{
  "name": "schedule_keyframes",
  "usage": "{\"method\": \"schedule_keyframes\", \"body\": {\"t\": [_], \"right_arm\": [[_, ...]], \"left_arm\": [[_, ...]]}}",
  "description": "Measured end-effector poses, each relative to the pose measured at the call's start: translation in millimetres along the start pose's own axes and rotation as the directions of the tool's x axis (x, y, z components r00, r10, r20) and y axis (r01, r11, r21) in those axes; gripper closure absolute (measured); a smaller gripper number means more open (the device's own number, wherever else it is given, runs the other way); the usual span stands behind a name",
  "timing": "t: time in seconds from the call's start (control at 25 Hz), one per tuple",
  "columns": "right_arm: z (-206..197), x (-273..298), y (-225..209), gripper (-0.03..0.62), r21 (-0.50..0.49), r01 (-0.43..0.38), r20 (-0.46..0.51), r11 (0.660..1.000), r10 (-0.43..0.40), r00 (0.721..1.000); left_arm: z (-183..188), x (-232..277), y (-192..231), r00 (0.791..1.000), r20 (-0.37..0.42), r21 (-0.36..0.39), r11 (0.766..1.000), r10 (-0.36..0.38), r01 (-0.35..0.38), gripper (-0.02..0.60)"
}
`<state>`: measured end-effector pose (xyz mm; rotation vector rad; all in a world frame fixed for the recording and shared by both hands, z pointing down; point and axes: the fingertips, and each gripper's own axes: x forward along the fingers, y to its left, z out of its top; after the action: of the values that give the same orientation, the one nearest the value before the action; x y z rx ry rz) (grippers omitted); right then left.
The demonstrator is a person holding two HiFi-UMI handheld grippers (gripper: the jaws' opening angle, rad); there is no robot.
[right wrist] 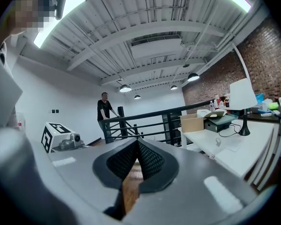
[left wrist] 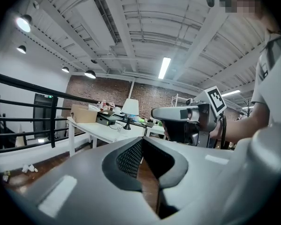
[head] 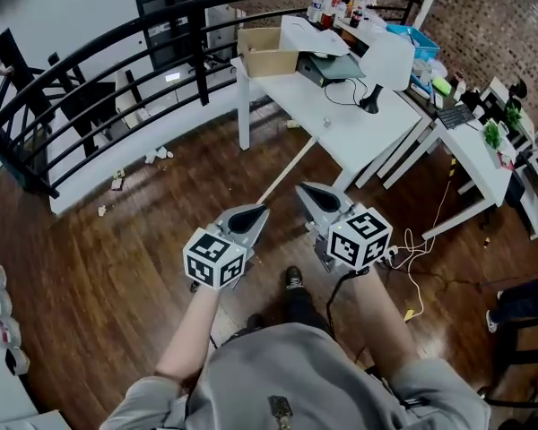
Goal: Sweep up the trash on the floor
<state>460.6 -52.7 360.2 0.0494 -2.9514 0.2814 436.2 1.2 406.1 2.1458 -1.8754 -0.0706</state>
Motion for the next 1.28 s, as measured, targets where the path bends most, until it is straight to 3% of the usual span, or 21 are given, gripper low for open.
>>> {"method": "schedule_keyframes", "body": {"t": [0.36, 0.72, 1.0, 1.28], "right_arm": [[-7, 51, -121, 0.594, 0.018, 0.0, -0.051, 1.0, 0.001, 0.999], [-48, 87, -274, 0.594, 0.017, 0.053, -0.193, 0.998, -0.049, 0.98], [-108, 115, -367, 0.382, 0.043, 0.103, -0.346, 0.994, -0.082, 0.935], [-134, 151, -404, 0.341, 0.065, 0.084, -0.414, 0.994, -0.05, 0.909]], "left_arm": [[-5, 101, 57, 0.998, -0.049, -0.001, 1.0, 0.025, -0.025, 0.577], [-27, 219, 104, 0.992, -0.106, -0.019, 0.997, 0.072, -0.074, 0.577], [-43, 273, 121, 0.984, -0.154, -0.044, 0.995, 0.086, -0.094, 0.577], [-60, 277, 139, 0.966, -0.221, -0.078, 0.985, 0.135, -0.156, 0.577]]}}
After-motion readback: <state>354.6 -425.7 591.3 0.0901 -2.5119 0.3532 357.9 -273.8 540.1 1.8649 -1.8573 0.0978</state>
